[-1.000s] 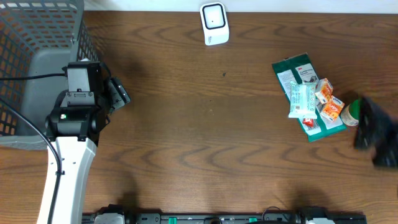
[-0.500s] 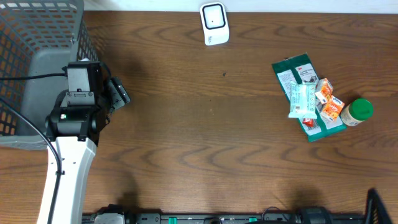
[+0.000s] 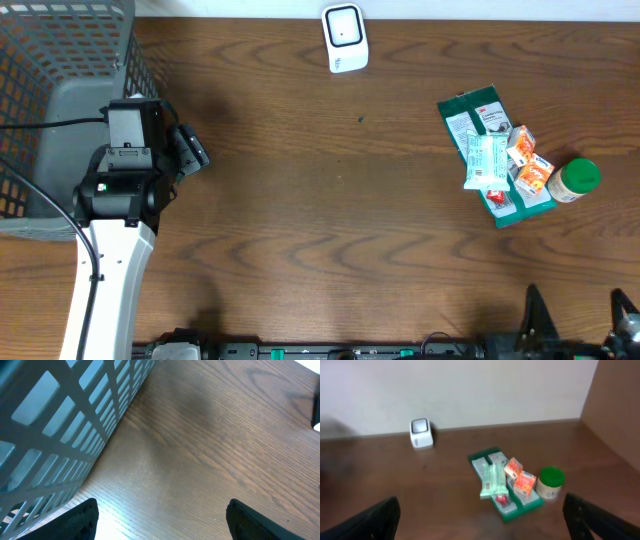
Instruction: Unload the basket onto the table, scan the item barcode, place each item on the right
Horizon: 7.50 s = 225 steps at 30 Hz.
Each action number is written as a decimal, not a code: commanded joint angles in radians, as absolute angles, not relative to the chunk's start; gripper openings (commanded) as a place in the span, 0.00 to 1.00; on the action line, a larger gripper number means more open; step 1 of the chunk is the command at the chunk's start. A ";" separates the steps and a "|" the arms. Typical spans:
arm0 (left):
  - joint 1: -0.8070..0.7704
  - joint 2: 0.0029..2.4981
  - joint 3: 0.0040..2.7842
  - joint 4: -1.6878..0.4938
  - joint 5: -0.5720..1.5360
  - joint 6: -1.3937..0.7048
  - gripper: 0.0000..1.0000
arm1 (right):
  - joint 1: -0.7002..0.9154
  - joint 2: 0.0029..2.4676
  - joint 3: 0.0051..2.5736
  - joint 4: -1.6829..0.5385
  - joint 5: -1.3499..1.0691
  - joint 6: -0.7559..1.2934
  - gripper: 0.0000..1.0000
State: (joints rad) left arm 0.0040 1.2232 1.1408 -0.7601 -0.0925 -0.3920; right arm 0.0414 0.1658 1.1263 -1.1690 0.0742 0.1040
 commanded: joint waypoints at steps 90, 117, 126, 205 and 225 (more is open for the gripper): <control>0.008 1.108 1.133 -0.763 -0.106 -0.386 0.83 | 0.025 0.005 0.005 -0.073 -0.027 -0.083 0.99; 0.007 0.236 1.116 -0.981 -0.177 -0.345 0.83 | 0.025 0.005 0.005 -0.073 -0.027 -0.083 0.99; 0.007 0.138 1.052 -1.005 -0.172 -0.350 0.83 | 0.025 0.005 0.005 -0.073 -0.027 -0.083 0.99; 0.007 0.002 0.004 -0.071 -0.015 -0.023 0.83 | 0.025 0.005 0.005 -0.073 -0.027 -0.083 0.99; 0.007 0.004 0.004 -0.071 -0.015 -0.022 0.83 | 0.025 0.005 0.005 -0.073 -0.027 -0.083 0.99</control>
State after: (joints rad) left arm 0.0040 0.0101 0.0219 -0.0299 -0.0242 -0.0437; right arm 0.0357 0.0120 0.0063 -0.0696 -0.0193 -0.0738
